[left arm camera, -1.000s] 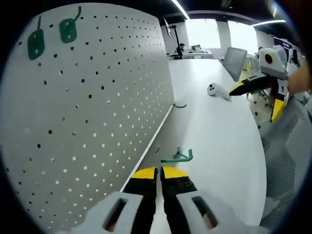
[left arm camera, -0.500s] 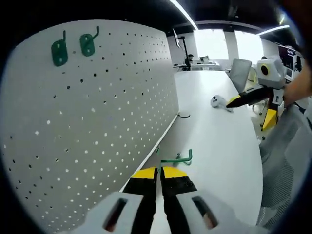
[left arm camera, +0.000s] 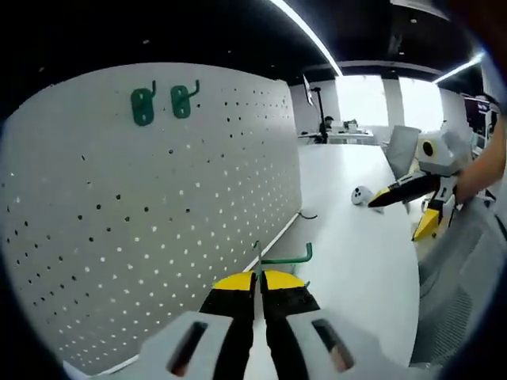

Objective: Insert the hook assembly into the mounting plate slot until the hook locks in place.

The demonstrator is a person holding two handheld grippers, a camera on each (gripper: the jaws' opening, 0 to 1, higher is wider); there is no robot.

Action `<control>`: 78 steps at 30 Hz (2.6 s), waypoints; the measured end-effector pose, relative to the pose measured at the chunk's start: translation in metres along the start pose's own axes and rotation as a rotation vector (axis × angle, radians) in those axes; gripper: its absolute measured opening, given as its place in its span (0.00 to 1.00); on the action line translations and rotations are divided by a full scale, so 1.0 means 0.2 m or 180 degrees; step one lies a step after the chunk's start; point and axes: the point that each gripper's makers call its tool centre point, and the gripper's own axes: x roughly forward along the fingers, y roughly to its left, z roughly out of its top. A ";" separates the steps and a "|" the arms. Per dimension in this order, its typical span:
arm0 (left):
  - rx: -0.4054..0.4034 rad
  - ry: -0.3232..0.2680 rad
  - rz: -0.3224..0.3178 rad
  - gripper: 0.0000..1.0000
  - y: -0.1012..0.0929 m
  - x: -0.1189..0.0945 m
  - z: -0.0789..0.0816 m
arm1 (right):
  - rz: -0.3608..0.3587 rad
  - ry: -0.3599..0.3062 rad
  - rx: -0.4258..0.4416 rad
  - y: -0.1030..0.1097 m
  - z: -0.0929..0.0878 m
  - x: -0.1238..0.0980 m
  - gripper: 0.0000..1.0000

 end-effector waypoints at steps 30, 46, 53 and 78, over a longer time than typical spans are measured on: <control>-0.0185 -0.0947 0.0173 0.03 -0.12 -0.24 0.24 | 0.0037 -0.0020 -0.0021 0.02 0.01 0.00 0.73; -0.0233 -0.0963 0.0197 0.03 -0.11 -0.24 0.25 | 0.0054 -0.0042 -0.0064 0.03 0.02 0.00 0.72; -0.0253 -0.0963 0.0205 0.03 -0.11 -0.24 0.24 | 0.0158 -0.0355 -0.0098 0.07 0.13 -0.02 0.72; -0.0300 -0.0976 0.0257 0.03 -0.10 -0.25 0.24 | 0.0931 -0.1160 0.0358 0.34 0.48 -0.01 0.53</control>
